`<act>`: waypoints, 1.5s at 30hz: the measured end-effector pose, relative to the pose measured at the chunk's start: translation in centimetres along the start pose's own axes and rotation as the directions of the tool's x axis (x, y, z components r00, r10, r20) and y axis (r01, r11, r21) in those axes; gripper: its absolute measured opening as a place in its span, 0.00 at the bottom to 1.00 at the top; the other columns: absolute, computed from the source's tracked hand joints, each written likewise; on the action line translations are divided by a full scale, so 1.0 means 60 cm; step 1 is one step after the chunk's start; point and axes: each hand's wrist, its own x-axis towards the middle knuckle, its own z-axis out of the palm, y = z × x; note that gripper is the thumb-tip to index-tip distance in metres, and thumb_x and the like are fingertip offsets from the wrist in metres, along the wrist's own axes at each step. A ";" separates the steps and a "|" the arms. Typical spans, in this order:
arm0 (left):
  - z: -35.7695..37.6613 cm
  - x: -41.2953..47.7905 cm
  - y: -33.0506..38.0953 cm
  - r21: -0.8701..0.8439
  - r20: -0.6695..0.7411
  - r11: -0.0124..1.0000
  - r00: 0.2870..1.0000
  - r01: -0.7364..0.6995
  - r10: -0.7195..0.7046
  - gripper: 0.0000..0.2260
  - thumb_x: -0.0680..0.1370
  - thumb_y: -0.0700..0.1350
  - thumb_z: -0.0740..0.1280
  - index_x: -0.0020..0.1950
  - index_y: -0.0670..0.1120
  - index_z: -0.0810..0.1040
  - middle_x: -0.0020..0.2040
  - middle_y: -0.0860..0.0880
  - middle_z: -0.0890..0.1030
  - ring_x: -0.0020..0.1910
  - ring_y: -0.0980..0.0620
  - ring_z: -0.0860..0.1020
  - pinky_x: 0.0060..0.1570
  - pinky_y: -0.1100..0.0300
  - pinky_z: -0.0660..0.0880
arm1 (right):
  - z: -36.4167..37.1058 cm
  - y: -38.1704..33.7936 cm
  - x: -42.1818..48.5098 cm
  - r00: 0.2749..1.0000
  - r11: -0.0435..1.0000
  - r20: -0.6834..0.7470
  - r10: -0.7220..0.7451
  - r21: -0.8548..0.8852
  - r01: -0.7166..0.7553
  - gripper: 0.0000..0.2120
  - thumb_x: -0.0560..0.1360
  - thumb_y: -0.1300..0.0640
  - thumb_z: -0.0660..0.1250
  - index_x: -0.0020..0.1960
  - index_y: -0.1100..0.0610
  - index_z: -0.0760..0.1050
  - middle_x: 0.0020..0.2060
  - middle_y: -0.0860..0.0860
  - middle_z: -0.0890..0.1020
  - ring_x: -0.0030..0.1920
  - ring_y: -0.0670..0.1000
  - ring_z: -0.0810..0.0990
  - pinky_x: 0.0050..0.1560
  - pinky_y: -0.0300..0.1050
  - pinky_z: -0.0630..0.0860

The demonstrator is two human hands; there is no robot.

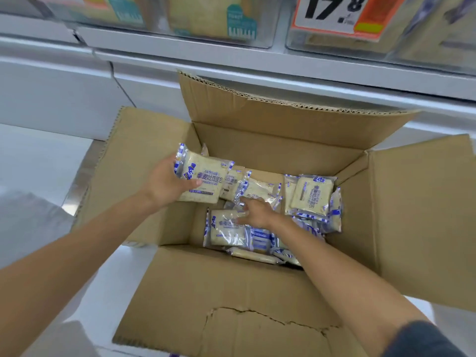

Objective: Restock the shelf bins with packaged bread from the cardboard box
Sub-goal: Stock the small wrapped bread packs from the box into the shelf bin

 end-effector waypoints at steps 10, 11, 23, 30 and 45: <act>0.007 -0.009 0.010 -0.061 0.027 0.996 0.997 -0.065 0.066 0.11 0.73 0.40 0.74 0.50 0.50 0.75 0.45 0.57 0.82 0.44 0.60 0.80 0.40 0.69 0.75 | -0.065 0.039 -0.090 0.986 0.942 -0.165 -0.028 0.326 0.081 0.13 0.70 0.68 0.72 0.45 0.55 0.71 0.41 0.48 0.75 0.37 0.48 0.75 0.41 0.47 0.73; 0.009 -0.012 0.016 -0.061 0.021 0.995 0.997 -0.077 0.078 0.11 0.73 0.41 0.74 0.50 0.50 0.75 0.45 0.57 0.81 0.44 0.59 0.79 0.38 0.70 0.73 | -0.092 0.044 -0.117 0.975 0.928 -0.220 -0.036 0.354 0.114 0.14 0.70 0.69 0.73 0.44 0.55 0.72 0.42 0.49 0.76 0.37 0.48 0.76 0.42 0.48 0.75; 0.048 -0.098 0.233 -0.368 0.045 0.909 0.972 -0.198 0.230 0.13 0.73 0.53 0.74 0.55 0.51 0.78 0.48 0.56 0.84 0.47 0.58 0.82 0.47 0.65 0.77 | -0.293 -0.074 -0.339 0.807 0.625 -0.584 0.092 0.665 0.410 0.21 0.70 0.64 0.75 0.58 0.53 0.70 0.59 0.56 0.78 0.49 0.49 0.80 0.49 0.41 0.78; 0.000 -0.092 0.399 -0.335 -0.053 0.856 0.915 -0.393 0.400 0.15 0.74 0.57 0.71 0.55 0.51 0.78 0.50 0.53 0.83 0.48 0.55 0.81 0.48 0.59 0.77 | -0.411 -0.128 -0.444 0.783 0.495 -0.621 -0.025 0.673 0.550 0.15 0.73 0.60 0.71 0.60 0.56 0.76 0.53 0.51 0.85 0.56 0.52 0.82 0.58 0.50 0.76; -0.064 0.114 0.629 0.124 -0.267 0.824 0.781 -0.554 0.565 0.19 0.70 0.58 0.74 0.55 0.48 0.79 0.50 0.48 0.83 0.51 0.44 0.80 0.56 0.45 0.76 | -0.681 -0.174 -0.382 0.494 0.644 -0.841 0.219 0.505 0.575 0.33 0.70 0.58 0.76 0.68 0.59 0.63 0.59 0.52 0.74 0.59 0.52 0.74 0.59 0.50 0.72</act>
